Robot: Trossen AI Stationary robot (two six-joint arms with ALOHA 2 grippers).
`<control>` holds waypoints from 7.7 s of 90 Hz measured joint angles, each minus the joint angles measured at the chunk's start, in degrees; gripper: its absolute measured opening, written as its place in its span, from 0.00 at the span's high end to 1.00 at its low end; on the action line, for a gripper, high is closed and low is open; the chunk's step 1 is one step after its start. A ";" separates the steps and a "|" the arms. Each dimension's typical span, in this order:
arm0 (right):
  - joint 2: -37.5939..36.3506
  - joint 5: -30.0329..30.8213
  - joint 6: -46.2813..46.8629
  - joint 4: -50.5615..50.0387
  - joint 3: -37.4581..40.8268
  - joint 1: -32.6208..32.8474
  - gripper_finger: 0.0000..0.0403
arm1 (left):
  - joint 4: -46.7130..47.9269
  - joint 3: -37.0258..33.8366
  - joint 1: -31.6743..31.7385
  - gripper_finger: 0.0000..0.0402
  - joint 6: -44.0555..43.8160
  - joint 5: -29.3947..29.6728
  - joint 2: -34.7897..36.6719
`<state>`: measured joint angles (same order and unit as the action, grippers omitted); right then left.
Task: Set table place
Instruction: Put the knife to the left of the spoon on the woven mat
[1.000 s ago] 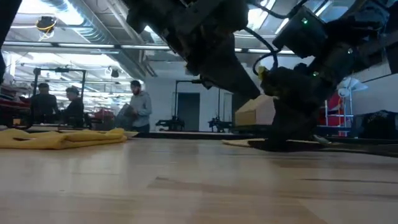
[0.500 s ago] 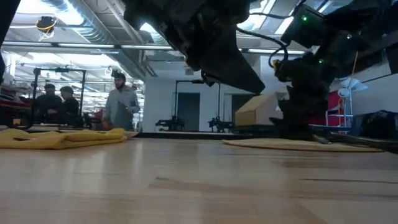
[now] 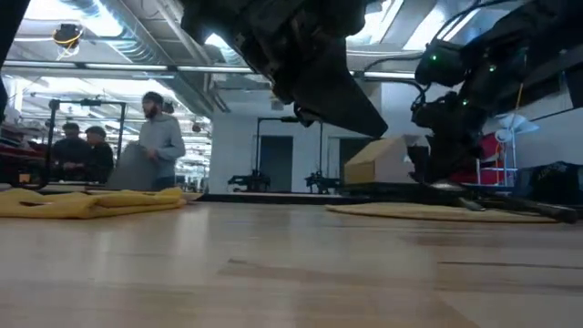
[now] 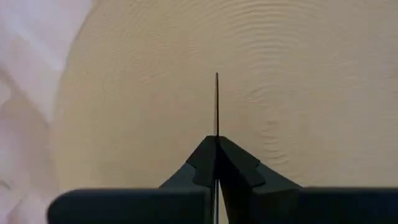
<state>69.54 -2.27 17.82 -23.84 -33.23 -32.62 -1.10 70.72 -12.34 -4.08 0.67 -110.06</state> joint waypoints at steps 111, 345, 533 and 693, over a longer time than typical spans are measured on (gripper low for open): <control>8.73 -13.50 1.91 12.51 4.52 -27.57 1.00 | 1.43 -0.02 -2.32 1.00 -1.53 -0.02 0.00; 9.05 -1.87 -27.04 -27.86 -1.49 -18.65 1.00 | 3.41 -0.04 -2.25 1.00 -1.97 1.54 -0.02; 8.35 -3.35 -23.20 -1.98 -1.53 -17.03 1.00 | 1.73 -0.07 -1.81 1.00 -1.77 1.57 -0.04; 8.35 5.03 -19.89 -0.16 -1.51 -8.32 1.00 | 1.68 -0.06 -1.88 1.00 -1.95 2.14 -0.04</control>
<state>77.89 2.76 -2.07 -24.00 -34.74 -40.93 0.58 70.66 -14.22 -6.02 2.81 -110.10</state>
